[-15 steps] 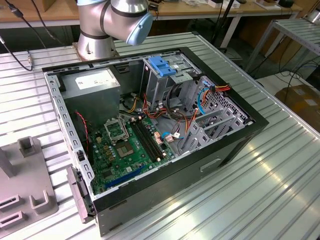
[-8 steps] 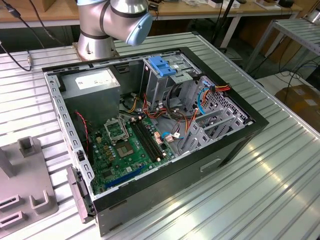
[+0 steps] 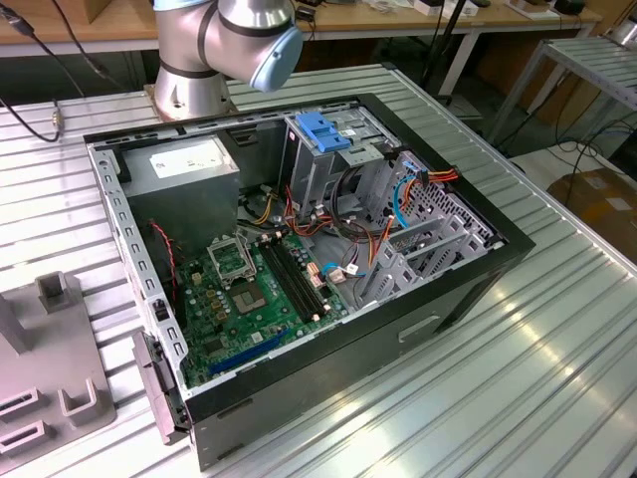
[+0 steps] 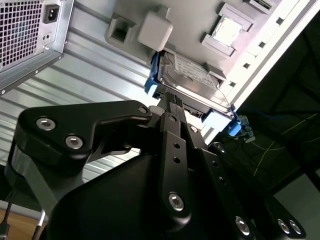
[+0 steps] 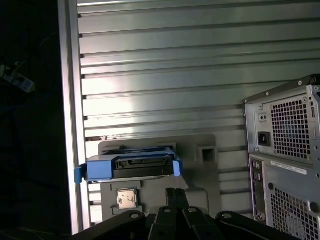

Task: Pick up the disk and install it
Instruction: 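Reach for the disk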

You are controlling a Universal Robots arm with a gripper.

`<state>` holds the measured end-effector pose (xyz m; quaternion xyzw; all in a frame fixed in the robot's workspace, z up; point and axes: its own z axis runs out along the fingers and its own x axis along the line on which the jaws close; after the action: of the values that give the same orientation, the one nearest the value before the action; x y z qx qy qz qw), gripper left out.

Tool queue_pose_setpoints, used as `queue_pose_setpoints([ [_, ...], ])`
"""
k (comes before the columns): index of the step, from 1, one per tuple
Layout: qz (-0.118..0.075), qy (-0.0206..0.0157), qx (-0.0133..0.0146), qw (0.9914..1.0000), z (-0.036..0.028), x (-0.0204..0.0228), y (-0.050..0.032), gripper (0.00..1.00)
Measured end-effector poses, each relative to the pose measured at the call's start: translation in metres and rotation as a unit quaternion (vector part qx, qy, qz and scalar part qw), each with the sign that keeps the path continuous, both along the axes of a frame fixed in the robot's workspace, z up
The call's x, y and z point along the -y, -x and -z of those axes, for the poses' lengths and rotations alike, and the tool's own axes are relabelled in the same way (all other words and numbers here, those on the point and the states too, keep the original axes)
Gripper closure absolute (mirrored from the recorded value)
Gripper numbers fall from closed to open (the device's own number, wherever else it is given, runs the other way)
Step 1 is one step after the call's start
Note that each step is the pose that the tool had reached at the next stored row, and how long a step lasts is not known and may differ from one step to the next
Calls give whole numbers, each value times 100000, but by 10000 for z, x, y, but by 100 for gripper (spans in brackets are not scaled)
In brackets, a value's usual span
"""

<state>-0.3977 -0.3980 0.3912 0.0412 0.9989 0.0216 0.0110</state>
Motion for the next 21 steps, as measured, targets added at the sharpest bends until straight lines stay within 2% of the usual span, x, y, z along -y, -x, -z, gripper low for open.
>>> queue_pose_setpoints([
  [7, 56, 2, -1, 100000, 2, -25, 198, 90],
  [10, 100, 2, -3, 100000, 3, -43, 328, 90],
  [14, 147, 0, 0, 100000, 5, -55, 446, 90],
  [16, 189, 2, -3, 100000, 7, -64, 541, 90],
  [19, 243, 1, -3, 100000, 9, -65, 608, 90],
  [21, 240, 0, 1, 100000, 9, -65, 614, 90],
])
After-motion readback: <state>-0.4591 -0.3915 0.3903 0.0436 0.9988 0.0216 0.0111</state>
